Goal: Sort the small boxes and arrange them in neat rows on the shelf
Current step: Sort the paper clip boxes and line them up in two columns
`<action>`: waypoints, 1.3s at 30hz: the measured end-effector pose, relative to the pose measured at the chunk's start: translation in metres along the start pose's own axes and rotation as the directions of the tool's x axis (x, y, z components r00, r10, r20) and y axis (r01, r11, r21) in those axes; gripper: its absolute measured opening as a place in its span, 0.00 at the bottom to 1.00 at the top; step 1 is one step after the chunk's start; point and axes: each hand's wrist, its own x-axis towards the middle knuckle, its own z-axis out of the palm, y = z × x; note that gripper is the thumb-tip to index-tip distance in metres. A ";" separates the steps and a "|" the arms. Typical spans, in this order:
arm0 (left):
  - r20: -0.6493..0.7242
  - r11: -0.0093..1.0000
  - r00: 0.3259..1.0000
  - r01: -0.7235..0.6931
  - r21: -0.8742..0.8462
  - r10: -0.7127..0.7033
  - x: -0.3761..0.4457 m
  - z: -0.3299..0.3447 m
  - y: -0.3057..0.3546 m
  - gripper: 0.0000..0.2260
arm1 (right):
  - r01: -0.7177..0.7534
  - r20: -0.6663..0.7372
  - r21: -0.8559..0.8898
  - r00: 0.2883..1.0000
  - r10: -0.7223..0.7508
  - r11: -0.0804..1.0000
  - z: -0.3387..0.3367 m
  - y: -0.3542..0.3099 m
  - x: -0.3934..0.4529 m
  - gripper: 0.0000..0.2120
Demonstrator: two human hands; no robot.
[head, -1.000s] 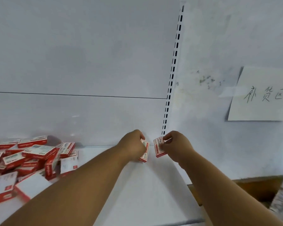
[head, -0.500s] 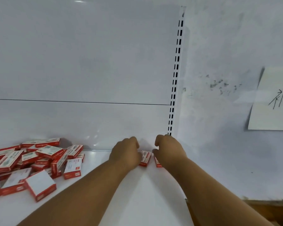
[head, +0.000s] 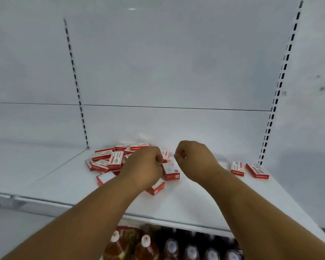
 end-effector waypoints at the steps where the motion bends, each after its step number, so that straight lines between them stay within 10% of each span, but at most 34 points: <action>1: 0.010 1.000 1.000 -0.005 0.002 0.005 -0.003 -0.008 -0.013 0.08 | 0.003 0.006 0.017 1.000 -0.003 1.000 0.008 -0.012 -0.004 0.06; 14: 0.127 0.964 0.992 -0.024 0.264 -0.010 -0.032 -0.040 -0.129 0.22 | -0.209 0.147 -0.154 0.962 0.232 0.966 0.061 -0.088 -0.026 0.21; 18: 0.142 0.994 0.986 0.070 0.088 -0.082 -0.032 -0.048 -0.130 0.19 | -0.355 0.106 0.213 0.935 0.340 0.910 0.056 -0.094 -0.024 0.11; 20: 0.055 0.942 0.982 0.187 -0.280 -0.178 -0.033 -0.063 -0.124 0.12 | -0.456 0.149 0.637 0.864 0.481 0.622 0.051 -0.099 -0.024 0.11; 21: 0.090 0.766 0.950 0.296 -0.570 -0.300 -0.032 -0.071 -0.121 0.11 | -0.454 0.255 0.831 0.823 0.507 0.320 0.047 -0.102 -0.024 0.13; 23: 0.379 0.077 0.848 0.435 -0.897 -0.371 -0.033 -0.082 -0.113 0.13 | -0.365 0.426 0.904 0.817 0.389 -0.223 0.040 -0.107 -0.028 0.17; 24: 0.486 -0.183 0.821 0.450 -0.874 -0.299 -0.034 -0.084 -0.113 0.16 | -0.345 0.444 0.880 0.841 0.308 -0.327 0.037 -0.108 -0.030 0.18; 26: 0.551 -0.350 0.816 0.471 -0.809 -0.175 -0.035 -0.082 -0.113 0.20 | -0.353 0.428 0.885 0.873 0.235 -0.302 0.034 -0.112 -0.032 0.16; 39: 0.088 0.497 0.896 0.320 -0.806 -0.435 -0.012 -0.103 -0.184 0.08 | -0.356 0.292 0.854 0.931 0.219 0.379 0.078 -0.160 0.048 0.09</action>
